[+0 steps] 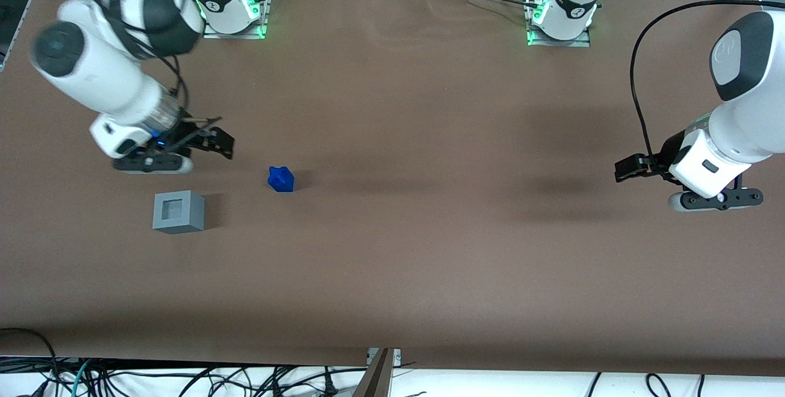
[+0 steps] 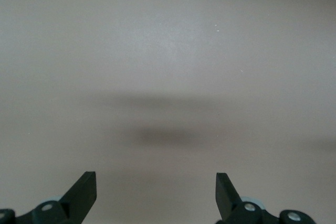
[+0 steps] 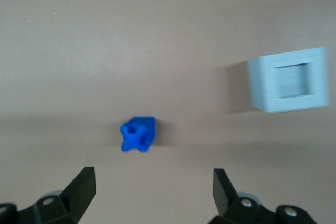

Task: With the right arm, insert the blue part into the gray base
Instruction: 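Move the open right gripper down over the blue part, then close the right gripper on the blue part and lift it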

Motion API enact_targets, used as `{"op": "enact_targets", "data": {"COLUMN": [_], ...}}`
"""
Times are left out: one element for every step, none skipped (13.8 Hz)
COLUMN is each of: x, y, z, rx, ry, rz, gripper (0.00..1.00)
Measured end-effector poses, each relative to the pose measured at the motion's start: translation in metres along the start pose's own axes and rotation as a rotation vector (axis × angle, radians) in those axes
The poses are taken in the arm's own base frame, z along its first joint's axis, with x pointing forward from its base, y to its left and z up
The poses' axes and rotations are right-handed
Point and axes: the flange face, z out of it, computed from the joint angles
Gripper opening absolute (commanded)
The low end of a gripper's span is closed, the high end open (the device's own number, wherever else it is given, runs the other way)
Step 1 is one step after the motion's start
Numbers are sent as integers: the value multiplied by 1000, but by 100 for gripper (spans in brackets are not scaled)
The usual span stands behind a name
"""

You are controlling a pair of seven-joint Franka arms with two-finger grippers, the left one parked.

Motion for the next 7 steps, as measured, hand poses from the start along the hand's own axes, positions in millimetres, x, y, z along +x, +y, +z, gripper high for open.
{"op": "enact_targets", "data": {"x": [-3,-7,-9,-12,-15,-18,-21], "y": [-10,-21,-30,-38,-44,-47,-47], "z": [30,56,77,94,107,119,130], "rx": [11,20,26,32,37,44,51], "ry": [5,5,1,-2,2,12,24], "rz": [17,34,51,63,74,80,84], "gripper": [99,99,99,99,99,99,99]}}
